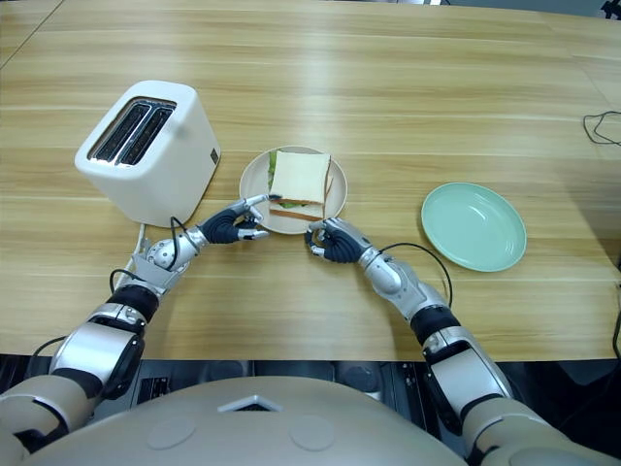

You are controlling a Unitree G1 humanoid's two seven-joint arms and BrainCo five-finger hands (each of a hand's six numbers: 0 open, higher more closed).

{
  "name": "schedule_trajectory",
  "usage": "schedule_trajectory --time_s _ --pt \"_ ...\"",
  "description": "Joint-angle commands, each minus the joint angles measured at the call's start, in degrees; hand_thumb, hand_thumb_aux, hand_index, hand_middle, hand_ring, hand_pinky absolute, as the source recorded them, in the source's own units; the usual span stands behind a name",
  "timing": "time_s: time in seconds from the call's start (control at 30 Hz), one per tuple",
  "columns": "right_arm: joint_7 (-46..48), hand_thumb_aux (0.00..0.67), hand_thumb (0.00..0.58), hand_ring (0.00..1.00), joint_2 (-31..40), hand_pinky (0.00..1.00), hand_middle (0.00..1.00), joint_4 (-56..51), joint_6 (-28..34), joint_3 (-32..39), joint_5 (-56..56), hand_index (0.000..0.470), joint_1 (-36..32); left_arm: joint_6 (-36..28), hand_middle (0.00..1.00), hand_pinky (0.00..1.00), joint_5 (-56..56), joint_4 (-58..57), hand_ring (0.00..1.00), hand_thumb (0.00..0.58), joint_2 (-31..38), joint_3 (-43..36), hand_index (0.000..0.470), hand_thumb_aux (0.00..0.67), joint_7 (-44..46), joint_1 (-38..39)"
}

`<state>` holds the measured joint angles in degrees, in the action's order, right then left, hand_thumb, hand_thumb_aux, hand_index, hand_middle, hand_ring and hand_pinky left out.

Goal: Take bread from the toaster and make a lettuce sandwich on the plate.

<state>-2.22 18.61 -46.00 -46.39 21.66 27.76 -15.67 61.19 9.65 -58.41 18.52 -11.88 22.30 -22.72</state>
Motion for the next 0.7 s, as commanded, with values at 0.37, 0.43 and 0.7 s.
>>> schedule_trajectory --time_s 0.37,0.43,0.7 --pt "19.4 0.381 0.472 0.29 1.6 0.29 0.29 18.8 -4.6 -9.2 -36.2 0.262 8.8 -17.2 0.29 0.29 -40.8 26.0 0.29 0.000 -5.9 7.3 0.000 0.000 29.4 10.3" --pt "20.6 0.000 0.000 0.05 0.6 0.05 0.05 21.1 -2.9 -11.1 -40.0 0.000 9.3 -19.7 0.07 0.07 -40.1 27.6 0.07 0.000 -7.1 8.8 0.000 0.000 26.8 10.2" --pt "16.1 0.000 0.000 0.00 -4.2 0.00 0.00 22.9 -1.0 -17.5 -36.4 0.000 9.1 -15.3 0.00 0.00 -30.6 28.7 0.00 0.000 -11.8 12.2 0.000 0.000 17.5 9.7"
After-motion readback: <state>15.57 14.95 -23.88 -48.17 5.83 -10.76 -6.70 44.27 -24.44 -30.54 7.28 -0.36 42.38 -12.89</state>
